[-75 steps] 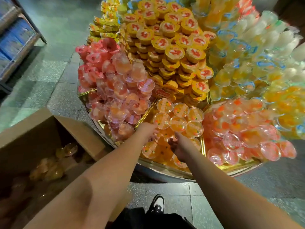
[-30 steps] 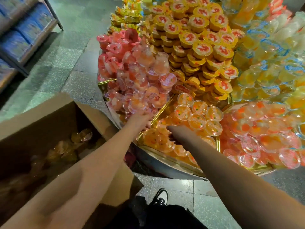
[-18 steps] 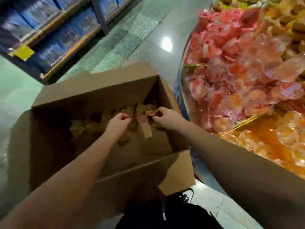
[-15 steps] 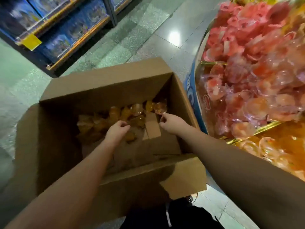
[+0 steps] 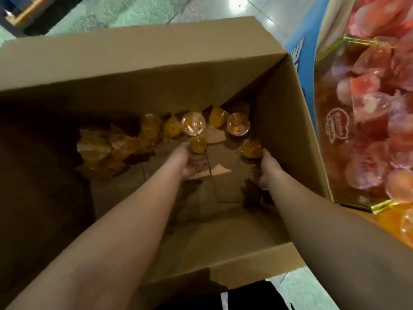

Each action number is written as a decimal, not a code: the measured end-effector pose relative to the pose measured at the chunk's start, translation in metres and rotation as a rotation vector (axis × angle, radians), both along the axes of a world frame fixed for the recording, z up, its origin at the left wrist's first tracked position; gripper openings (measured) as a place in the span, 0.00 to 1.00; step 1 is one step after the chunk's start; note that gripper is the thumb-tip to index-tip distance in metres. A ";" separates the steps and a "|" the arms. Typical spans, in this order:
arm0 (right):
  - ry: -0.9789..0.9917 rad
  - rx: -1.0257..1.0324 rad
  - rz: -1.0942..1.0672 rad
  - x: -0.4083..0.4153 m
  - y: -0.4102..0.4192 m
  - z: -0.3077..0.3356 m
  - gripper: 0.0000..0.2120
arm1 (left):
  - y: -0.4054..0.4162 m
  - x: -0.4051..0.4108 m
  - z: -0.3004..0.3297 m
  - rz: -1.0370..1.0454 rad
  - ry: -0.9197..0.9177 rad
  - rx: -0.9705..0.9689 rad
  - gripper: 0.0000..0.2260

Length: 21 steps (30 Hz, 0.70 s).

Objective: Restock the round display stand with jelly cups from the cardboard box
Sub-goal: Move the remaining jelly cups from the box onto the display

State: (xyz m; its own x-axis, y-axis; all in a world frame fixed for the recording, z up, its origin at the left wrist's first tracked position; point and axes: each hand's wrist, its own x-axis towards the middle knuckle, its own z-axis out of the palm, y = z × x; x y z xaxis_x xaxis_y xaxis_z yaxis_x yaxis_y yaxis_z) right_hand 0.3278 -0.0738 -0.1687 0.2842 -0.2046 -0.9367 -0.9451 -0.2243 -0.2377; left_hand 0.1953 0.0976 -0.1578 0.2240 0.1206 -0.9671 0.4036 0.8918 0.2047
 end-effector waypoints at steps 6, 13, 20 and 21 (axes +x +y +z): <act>0.145 0.161 -0.385 0.016 0.017 -0.034 0.30 | 0.017 0.016 -0.045 0.049 -0.005 -0.082 0.20; 0.053 0.157 -0.517 0.016 0.032 -0.042 0.32 | 0.016 0.025 -0.060 -0.092 -0.006 -0.047 0.24; 0.091 0.040 -0.230 0.007 0.016 -0.042 0.28 | 0.011 0.021 -0.064 0.009 -0.001 -0.077 0.18; 0.104 0.030 -0.191 0.004 0.013 -0.040 0.27 | 0.008 0.018 -0.061 0.017 -0.011 -0.070 0.16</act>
State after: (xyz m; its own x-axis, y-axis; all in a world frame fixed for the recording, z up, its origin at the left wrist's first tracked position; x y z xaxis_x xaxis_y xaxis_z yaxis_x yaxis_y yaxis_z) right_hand 0.3319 -0.0608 -0.2088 0.1447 -0.2168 -0.9654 -0.9895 -0.0329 -0.1409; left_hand 0.2138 0.1060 -0.2189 0.2329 0.0568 -0.9708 0.3867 0.9106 0.1461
